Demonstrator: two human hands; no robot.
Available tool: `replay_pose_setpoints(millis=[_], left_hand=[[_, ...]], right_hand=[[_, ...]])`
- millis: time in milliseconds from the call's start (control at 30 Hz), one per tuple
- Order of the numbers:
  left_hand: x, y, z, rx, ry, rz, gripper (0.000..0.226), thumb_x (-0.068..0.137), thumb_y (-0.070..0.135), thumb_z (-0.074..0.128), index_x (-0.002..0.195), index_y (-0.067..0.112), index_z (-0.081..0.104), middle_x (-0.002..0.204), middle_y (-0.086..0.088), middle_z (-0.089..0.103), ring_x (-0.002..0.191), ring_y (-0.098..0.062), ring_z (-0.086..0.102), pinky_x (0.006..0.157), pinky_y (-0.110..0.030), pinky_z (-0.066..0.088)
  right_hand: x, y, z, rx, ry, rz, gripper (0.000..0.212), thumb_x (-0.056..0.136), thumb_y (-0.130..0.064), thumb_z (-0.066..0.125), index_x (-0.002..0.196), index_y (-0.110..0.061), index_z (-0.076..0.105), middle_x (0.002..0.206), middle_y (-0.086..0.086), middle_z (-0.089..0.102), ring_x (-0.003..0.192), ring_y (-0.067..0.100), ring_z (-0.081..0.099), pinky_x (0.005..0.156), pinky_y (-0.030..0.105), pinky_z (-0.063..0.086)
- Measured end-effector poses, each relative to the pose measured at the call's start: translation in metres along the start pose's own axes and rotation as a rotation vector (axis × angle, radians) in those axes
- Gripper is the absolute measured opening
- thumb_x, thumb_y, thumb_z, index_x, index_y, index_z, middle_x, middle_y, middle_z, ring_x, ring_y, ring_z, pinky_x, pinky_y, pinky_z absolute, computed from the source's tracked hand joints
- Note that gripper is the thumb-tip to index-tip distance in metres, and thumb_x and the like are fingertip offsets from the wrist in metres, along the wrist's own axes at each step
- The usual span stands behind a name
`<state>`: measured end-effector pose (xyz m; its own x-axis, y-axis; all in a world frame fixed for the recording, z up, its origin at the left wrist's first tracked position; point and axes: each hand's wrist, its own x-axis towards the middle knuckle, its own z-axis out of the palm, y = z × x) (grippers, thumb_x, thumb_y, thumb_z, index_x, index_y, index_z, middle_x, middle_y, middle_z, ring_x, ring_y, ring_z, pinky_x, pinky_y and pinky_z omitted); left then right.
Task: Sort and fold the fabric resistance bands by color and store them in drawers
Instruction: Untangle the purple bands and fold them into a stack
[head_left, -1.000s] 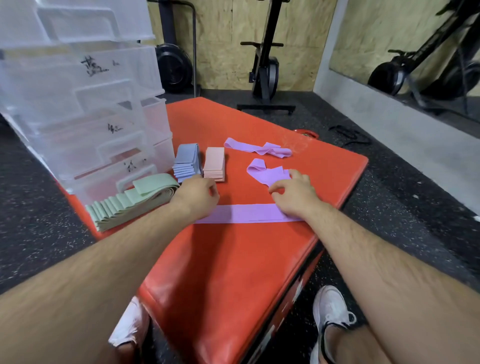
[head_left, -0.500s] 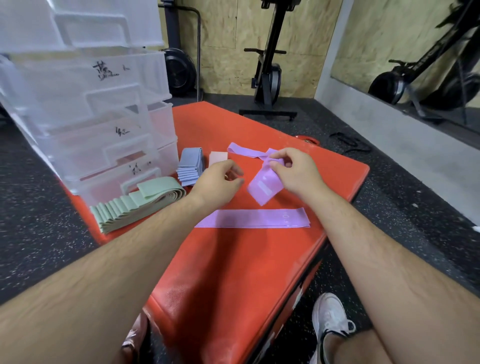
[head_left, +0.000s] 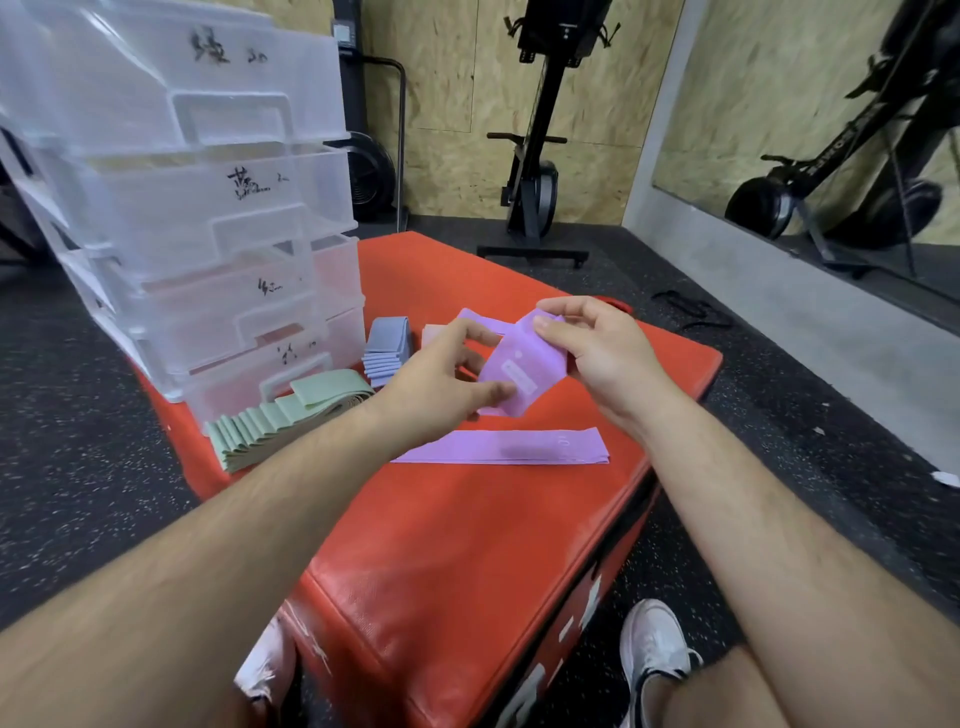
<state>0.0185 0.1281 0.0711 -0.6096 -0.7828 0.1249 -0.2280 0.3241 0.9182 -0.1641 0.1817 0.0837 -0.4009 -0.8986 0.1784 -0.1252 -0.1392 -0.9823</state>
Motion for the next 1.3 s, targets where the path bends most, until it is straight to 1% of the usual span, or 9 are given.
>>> replay_pose_setpoints(millis=[100, 233, 333, 433, 533, 733, 867, 1000, 1300], left_hand=[[-0.001, 0.002, -0.001, -0.036, 0.176, 0.004, 0.018, 0.088, 0.011, 0.07, 0.1, 0.012, 0.056, 0.099, -0.019, 0.065, 0.074, -0.022, 0.063, 0.072, -0.045, 0.06], [-0.002, 0.001, -0.015, 0.204, 0.27, 0.143, 0.013, 0.09, 0.012, 0.059, 0.098, 0.021, 0.06, 0.091, -0.001, 0.064, 0.06, -0.006, 0.05, 0.058, -0.017, 0.047], [-0.002, -0.004, -0.026, 0.405, 0.227, 0.284, 0.021, 0.09, 0.006, 0.052, 0.102, 0.021, 0.061, 0.089, 0.01, 0.062, 0.073, -0.002, 0.053, 0.062, -0.008, 0.04], [0.003, -0.01, -0.032, 0.627, 0.129, 0.395, 0.023, 0.092, 0.003, 0.049, 0.106, 0.018, 0.06, 0.088, 0.015, 0.055, 0.08, 0.001, 0.053, 0.076, -0.019, 0.044], [0.006, -0.013, -0.038, 0.715, 0.066, 0.45, 0.024, 0.092, 0.001, 0.045, 0.104, 0.016, 0.061, 0.094, 0.012, 0.052, 0.086, -0.012, 0.057, 0.08, -0.03, 0.047], [0.005, -0.012, -0.047, 0.673, 0.082, 0.455, 0.031, 0.086, -0.004, 0.046, 0.104, 0.017, 0.06, 0.099, 0.005, 0.054, 0.092, -0.013, 0.053, 0.083, -0.029, 0.044], [0.005, -0.016, -0.059, 0.596, 0.157, 0.418, 0.026, 0.089, 0.0, 0.051, 0.108, 0.016, 0.058, 0.1, 0.001, 0.06, 0.092, -0.014, 0.054, 0.081, -0.028, 0.044], [-0.003, -0.014, -0.062, 0.482, 0.229, 0.398, 0.021, 0.094, 0.005, 0.054, 0.108, 0.02, 0.058, 0.095, 0.012, 0.059, 0.088, 0.001, 0.054, 0.075, -0.009, 0.038], [-0.004, -0.003, -0.063, 0.174, 0.478, 0.412, 0.021, 0.094, 0.004, 0.059, 0.113, 0.014, 0.062, 0.096, 0.008, 0.061, 0.08, 0.005, 0.054, 0.077, -0.009, 0.042]], right_hand=[[-0.004, -0.002, 0.0, -0.095, -0.009, 0.013, 0.009, 0.092, -0.016, 0.069, 0.101, -0.018, 0.068, 0.082, 0.002, 0.069, 0.067, 0.011, 0.063, 0.065, 0.029, 0.052], [-0.008, 0.002, -0.006, -0.525, -0.033, -0.021, 0.014, 0.095, -0.041, 0.06, 0.105, -0.031, 0.065, 0.073, 0.002, 0.061, 0.061, 0.014, 0.062, 0.062, 0.031, 0.05], [-0.003, 0.019, -0.008, -0.937, -0.021, -0.074, 0.036, 0.09, -0.063, 0.053, 0.118, -0.043, 0.061, 0.101, 0.001, 0.054, 0.096, 0.017, 0.059, 0.09, 0.034, 0.048], [-0.003, 0.025, 0.008, -0.813, -0.125, -0.246, 0.04, 0.093, -0.045, 0.062, 0.132, -0.033, 0.058, 0.13, -0.003, 0.048, 0.129, 0.018, 0.044, 0.115, 0.039, 0.032], [-0.003, 0.025, 0.032, -0.604, -0.357, -0.297, 0.048, 0.092, -0.026, 0.068, 0.138, -0.027, 0.052, 0.143, -0.014, 0.05, 0.135, -0.001, 0.041, 0.108, 0.021, 0.034], [-0.001, 0.027, 0.06, -0.302, -0.438, -0.18, 0.016, 0.09, -0.001, 0.067, 0.095, -0.015, 0.062, 0.104, 0.018, 0.069, 0.095, 0.015, 0.064, 0.09, 0.038, 0.053], [0.004, 0.027, 0.057, -0.302, -0.418, -0.098, 0.015, 0.087, -0.012, 0.076, 0.085, -0.011, 0.061, 0.081, 0.007, 0.058, 0.076, 0.016, 0.051, 0.071, 0.033, 0.042], [0.003, 0.024, 0.054, -0.224, -0.479, -0.051, 0.014, 0.09, -0.006, 0.071, 0.086, -0.013, 0.059, 0.08, 0.002, 0.061, 0.072, 0.007, 0.056, 0.071, 0.017, 0.046], [-0.001, 0.027, 0.042, -0.275, -0.564, 0.09, 0.024, 0.086, -0.011, 0.077, 0.106, 0.0, 0.068, 0.094, 0.006, 0.074, 0.087, 0.012, 0.068, 0.085, 0.028, 0.053]])
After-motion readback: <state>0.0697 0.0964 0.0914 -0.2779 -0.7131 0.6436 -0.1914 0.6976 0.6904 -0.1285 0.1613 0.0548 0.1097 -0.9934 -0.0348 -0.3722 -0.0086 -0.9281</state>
